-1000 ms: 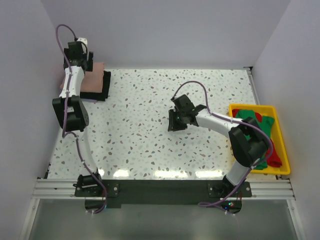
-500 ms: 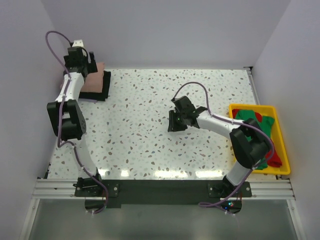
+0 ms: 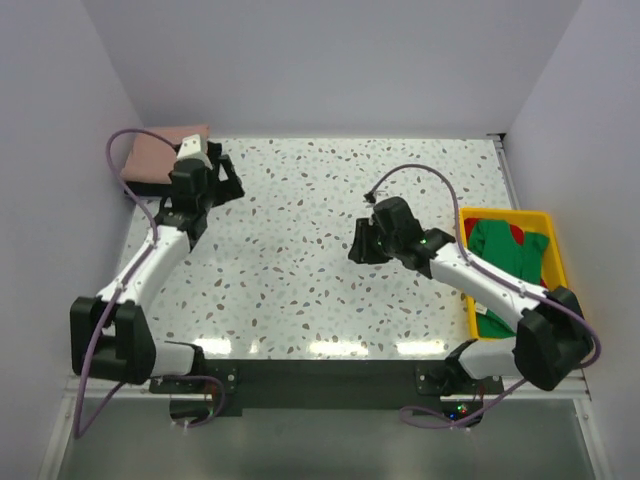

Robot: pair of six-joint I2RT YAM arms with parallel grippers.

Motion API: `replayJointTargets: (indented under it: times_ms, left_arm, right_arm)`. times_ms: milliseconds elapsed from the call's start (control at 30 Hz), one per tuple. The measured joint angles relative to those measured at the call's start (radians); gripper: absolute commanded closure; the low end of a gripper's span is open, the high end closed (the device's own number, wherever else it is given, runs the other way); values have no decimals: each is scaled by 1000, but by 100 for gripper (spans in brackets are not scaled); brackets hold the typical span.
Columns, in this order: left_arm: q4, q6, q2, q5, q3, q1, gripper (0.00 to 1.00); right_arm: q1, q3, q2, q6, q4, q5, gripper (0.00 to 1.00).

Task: Fold and stack the t-shirts
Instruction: Reset both grippers

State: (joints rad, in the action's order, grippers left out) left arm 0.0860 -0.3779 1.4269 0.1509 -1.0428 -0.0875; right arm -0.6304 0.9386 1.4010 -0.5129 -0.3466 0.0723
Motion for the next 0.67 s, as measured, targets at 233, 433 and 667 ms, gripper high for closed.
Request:
replayJointTargets:
  times_ms: [233,433,667]
  left_arm:
    - [-21,-68,-281,16,201,-251,0]
    - [-3,-103,-425,49,315,-536,0]
    - [26,-119,-451,72,336,-732,0]
  right_arm:
    - [0,-60,-272,1,-27,-68,60]
    - [0,-85,-402,1,-96,-116,59]
    - [0,-113,-539,3,-162,-166,60]
